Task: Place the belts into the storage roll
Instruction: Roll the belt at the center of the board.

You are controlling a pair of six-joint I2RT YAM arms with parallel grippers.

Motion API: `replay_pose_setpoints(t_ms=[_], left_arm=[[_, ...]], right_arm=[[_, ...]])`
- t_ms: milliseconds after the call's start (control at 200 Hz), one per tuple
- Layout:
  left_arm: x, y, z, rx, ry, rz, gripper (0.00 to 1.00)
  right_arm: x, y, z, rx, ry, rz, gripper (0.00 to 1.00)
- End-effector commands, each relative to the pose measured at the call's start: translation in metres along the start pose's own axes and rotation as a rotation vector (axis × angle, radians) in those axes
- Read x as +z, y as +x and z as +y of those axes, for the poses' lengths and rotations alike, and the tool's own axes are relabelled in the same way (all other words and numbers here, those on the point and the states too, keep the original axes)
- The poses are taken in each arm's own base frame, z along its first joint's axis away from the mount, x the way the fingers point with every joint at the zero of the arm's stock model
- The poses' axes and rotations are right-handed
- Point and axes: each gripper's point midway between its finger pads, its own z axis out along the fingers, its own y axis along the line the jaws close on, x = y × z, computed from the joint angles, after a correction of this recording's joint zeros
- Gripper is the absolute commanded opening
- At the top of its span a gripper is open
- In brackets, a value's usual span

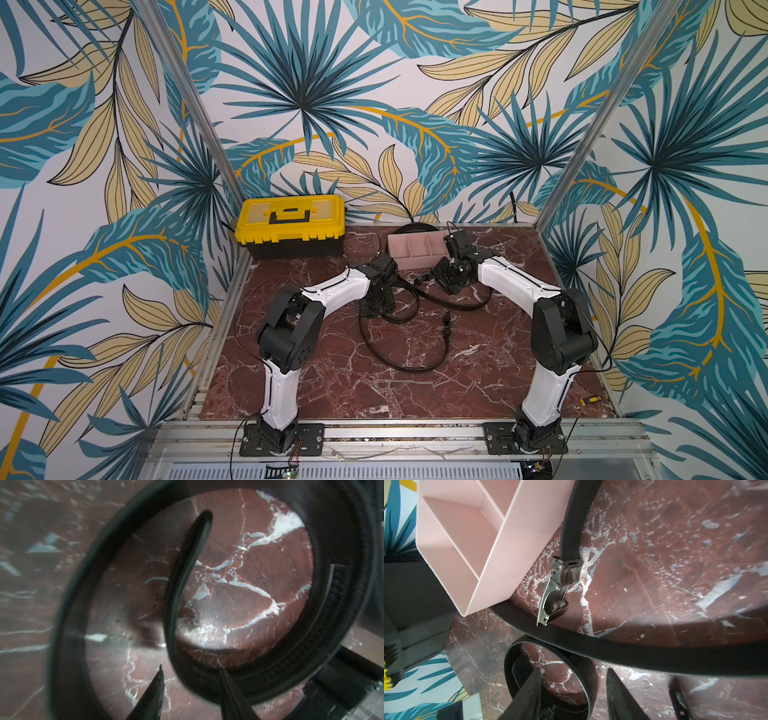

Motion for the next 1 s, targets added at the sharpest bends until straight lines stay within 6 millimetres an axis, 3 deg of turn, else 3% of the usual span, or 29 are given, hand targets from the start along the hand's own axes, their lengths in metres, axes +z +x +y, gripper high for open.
replay_pose_setpoints(t_ms=[0, 85, 210, 416, 546, 691, 856, 941, 991], left_arm=[[0.002, -0.005, -0.017, 0.047, 0.035, 0.017, 0.31], [0.006, -0.008, -0.025, 0.113, 0.059, 0.035, 0.22], [0.006, -0.005, -0.032, 0.346, 0.086, 0.045, 0.04], [0.005, 0.012, -0.009, 0.840, 0.042, 0.118, 0.03], [-0.003, 0.001, -0.009, 1.117, 0.028, 0.075, 0.03], [0.007, -0.010, 0.013, 1.405, -0.156, 0.091, 0.04], [0.020, 0.007, 0.012, 1.758, -0.248, 0.144, 0.00], [0.029, 0.001, 0.002, 1.909, -0.332, 0.028, 0.00], [0.031, 0.008, 0.000, 2.029, -0.310, -0.001, 0.00]], right_arm=[[-0.013, -0.008, -0.006, -0.055, 0.017, -0.038, 0.50], [-0.018, -0.013, -0.010, -0.091, 0.028, -0.054, 0.50], [-0.031, -0.022, -0.019, -0.160, 0.054, -0.072, 0.50], [-0.054, -0.028, -0.031, -0.270, 0.066, -0.094, 0.50], [-0.060, -0.022, -0.028, -0.395, 0.041, -0.069, 0.50], [-0.058, -0.006, -0.028, -0.552, 0.019, 0.018, 0.49], [-0.060, 0.007, -0.033, -0.726, 0.015, 0.055, 0.48], [-0.066, 0.011, -0.033, -0.818, -0.021, 0.034, 0.48], [-0.073, 0.014, -0.032, -0.882, -0.050, 0.012, 0.48]])
